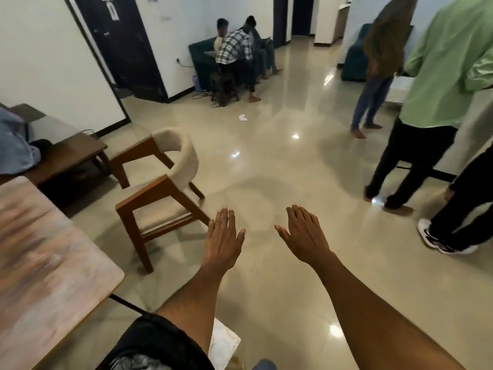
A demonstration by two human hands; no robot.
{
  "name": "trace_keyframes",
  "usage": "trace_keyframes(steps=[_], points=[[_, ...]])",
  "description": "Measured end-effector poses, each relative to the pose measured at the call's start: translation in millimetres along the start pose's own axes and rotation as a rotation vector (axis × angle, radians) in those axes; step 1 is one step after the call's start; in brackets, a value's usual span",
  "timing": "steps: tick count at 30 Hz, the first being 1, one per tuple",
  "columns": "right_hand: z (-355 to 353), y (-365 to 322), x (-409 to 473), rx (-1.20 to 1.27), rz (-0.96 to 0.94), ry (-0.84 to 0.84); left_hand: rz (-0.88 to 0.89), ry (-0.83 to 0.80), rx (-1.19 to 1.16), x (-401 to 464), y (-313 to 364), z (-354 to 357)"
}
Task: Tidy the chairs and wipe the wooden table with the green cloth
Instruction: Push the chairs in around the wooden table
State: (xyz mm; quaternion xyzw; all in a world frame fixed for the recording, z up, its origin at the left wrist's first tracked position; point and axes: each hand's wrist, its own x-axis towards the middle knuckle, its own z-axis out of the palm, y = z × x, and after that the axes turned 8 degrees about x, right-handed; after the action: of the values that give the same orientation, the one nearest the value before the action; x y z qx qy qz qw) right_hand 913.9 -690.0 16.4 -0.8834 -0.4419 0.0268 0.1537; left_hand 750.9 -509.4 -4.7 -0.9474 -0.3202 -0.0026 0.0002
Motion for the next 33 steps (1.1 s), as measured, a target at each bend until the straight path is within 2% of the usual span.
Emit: trace_keyframes(steps=[12,24,33], points=[[28,9,167,-0.017,-0.175,-0.158,-0.205,-0.007,-0.046,128,-32,24],[35,5,322,-0.033,-0.284,-0.204,-0.334,0.054,-0.083,246,-75,19],[79,-15,451,-0.003,-0.436,-0.245,-0.452,-0.021,0.008,328,-121,24]])
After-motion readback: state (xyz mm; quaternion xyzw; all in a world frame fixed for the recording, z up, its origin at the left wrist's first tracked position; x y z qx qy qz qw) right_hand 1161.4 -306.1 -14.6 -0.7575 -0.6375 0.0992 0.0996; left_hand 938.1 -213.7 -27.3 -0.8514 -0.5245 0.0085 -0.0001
